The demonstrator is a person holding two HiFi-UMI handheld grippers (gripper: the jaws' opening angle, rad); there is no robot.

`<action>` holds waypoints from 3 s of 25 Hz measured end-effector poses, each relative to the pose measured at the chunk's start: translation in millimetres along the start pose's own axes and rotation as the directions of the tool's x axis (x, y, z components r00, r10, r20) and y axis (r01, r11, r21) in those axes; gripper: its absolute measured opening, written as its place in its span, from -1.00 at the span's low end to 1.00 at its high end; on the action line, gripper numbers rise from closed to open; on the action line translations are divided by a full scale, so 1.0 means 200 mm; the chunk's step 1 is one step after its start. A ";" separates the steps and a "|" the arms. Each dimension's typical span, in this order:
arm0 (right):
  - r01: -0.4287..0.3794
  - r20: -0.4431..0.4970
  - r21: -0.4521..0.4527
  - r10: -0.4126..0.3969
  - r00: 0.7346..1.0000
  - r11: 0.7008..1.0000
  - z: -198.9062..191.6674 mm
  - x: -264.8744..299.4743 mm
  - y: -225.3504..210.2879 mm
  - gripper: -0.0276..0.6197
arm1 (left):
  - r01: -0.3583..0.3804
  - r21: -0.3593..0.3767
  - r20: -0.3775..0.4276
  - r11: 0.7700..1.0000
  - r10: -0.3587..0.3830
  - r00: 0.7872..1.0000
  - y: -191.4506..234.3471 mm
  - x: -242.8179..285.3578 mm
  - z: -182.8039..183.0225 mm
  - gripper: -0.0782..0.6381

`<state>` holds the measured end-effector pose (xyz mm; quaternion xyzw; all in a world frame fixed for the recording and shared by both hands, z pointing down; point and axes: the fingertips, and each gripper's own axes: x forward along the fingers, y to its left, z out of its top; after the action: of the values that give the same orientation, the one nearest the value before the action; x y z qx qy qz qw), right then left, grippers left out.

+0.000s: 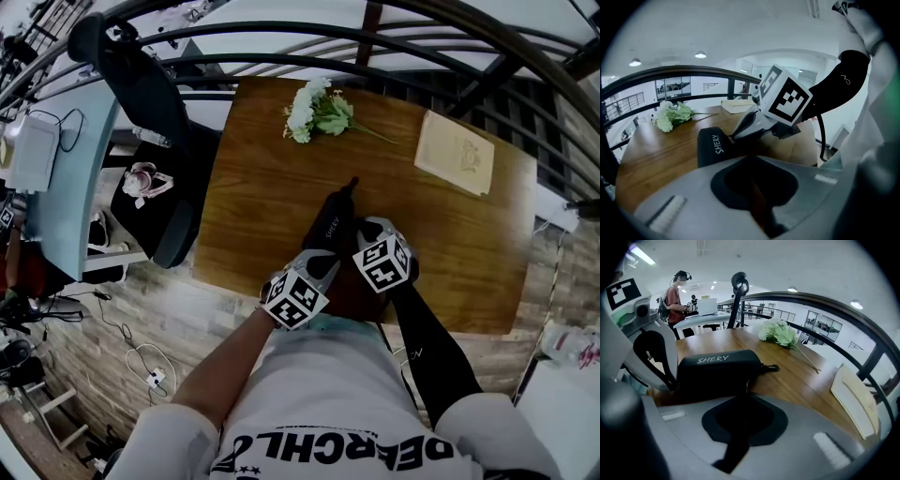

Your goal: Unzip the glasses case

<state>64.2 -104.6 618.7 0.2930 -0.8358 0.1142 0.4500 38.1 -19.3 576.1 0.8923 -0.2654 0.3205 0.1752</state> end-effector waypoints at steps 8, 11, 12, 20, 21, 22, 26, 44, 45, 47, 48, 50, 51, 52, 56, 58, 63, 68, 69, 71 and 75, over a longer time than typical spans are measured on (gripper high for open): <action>-0.027 -0.011 0.007 0.027 1.000 1.000 -0.04 -0.03 0.10 -0.83 | -0.124 0.041 -0.004 0.991 0.124 0.992 0.13 -0.13 -0.01 -0.78; -0.041 -0.005 0.052 0.042 0.999 0.998 -0.05 -0.02 0.10 -0.82 | -0.115 0.024 -0.003 0.993 0.116 0.993 0.14 -0.14 -0.03 -0.78; -0.048 0.005 0.063 0.048 0.999 0.997 -0.05 -0.02 0.09 -0.82 | -0.110 0.025 -0.006 0.994 0.110 0.994 0.13 -0.13 -0.03 -0.78; -0.130 0.078 -0.071 0.135 0.988 0.989 0.05 0.02 0.03 -0.27 | -0.076 0.025 -0.032 0.997 0.077 0.997 0.07 -0.09 -0.06 -0.78; -0.137 0.074 -0.124 0.147 0.986 0.983 0.07 0.03 0.02 -0.27 | -0.073 0.024 -0.034 0.997 0.074 0.997 0.07 -0.09 -0.07 -0.78; -0.144 0.070 -0.181 0.159 0.985 0.973 0.09 0.04 0.02 -0.29 | -0.070 0.021 -0.038 0.997 0.071 0.997 0.07 -0.09 -0.07 -0.78; -0.178 0.066 -0.375 0.218 0.974 0.910 0.14 0.07 0.03 -0.44 | -0.065 0.010 -0.048 0.998 0.066 0.997 0.06 -0.08 -0.10 -0.78; -0.218 0.034 -0.185 0.228 0.973 0.958 -0.07 -0.10 0.27 -0.82 | -0.197 -0.064 -0.078 0.978 0.192 0.978 0.30 -0.21 -0.22 -0.78; -0.220 0.040 -0.164 0.230 0.972 0.962 -0.08 -0.10 0.30 -0.82 | -0.206 -0.072 -0.075 0.976 0.201 0.977 0.31 -0.22 -0.22 -0.78; -0.214 0.045 -0.127 0.221 0.974 0.969 -0.08 -0.10 0.32 -0.82 | -0.216 -0.083 -0.073 0.973 0.210 0.975 0.32 -0.22 -0.23 -0.78; -0.207 0.042 -0.114 0.213 0.976 0.972 -0.09 -0.09 0.32 -0.82 | -0.220 -0.085 -0.073 0.972 0.214 0.974 0.32 -0.23 -0.23 -0.78; -0.191 0.038 -0.091 0.195 0.980 0.977 -0.09 -0.09 0.32 -0.82 | -0.227 -0.084 -0.060 0.970 0.222 0.973 0.30 -0.24 -0.20 -0.78; -0.184 0.040 -0.079 0.188 0.981 0.980 -0.09 -0.09 0.32 -0.82 | -0.230 -0.077 -0.044 0.970 0.227 0.973 0.29 -0.25 -0.17 -0.78; -0.179 0.044 -0.068 0.182 0.982 0.982 -0.08 -0.09 0.32 -0.82 | -0.234 -0.065 -0.025 0.970 0.233 0.972 0.29 -0.25 -0.13 -0.78; -0.166 0.053 -0.041 0.168 0.984 0.985 -0.07 -0.08 0.30 -0.82 | -0.243 -0.014 0.051 0.970 0.244 0.969 0.29 -0.22 0.06 -0.78; -0.164 0.052 -0.030 0.166 0.985 0.986 -0.07 -0.08 0.30 -0.82 | -0.238 0.000 0.064 0.971 0.238 0.969 0.31 -0.17 0.13 -0.78; -0.171 0.047 -0.011 0.171 0.984 0.985 -0.08 -0.08 0.31 -0.82 | -0.198 -0.048 0.061 0.979 0.200 0.978 0.33 -0.08 0.08 -0.78; -0.157 0.047 0.003 0.156 0.987 0.988 -0.08 -0.07 0.30 -0.82 | -0.195 -0.042 0.071 0.980 0.197 0.978 0.33 -0.08 0.08 -0.76; -0.148 0.044 0.004 0.147 0.988 0.989 -0.08 -0.07 0.29 -0.82 | -0.193 -0.042 0.070 0.980 0.195 0.978 0.33 -0.08 0.08 -0.76; -0.132 0.040 0.005 0.132 0.990 0.991 -0.09 -0.07 0.28 -0.82 | -0.191 -0.040 0.072 0.981 0.193 0.979 0.32 -0.08 0.08 -0.76; -0.092 0.024 0.016 0.092 0.995 0.996 -0.10 -0.08 0.25 -0.82 | -0.186 -0.038 0.081 0.982 0.188 0.979 0.32 -0.08 0.08 -0.76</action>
<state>55.7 -48.7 620.4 0.2593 -0.8527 0.1385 0.4318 -2.7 -72.3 563.1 0.8734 -0.3600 0.2935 0.1465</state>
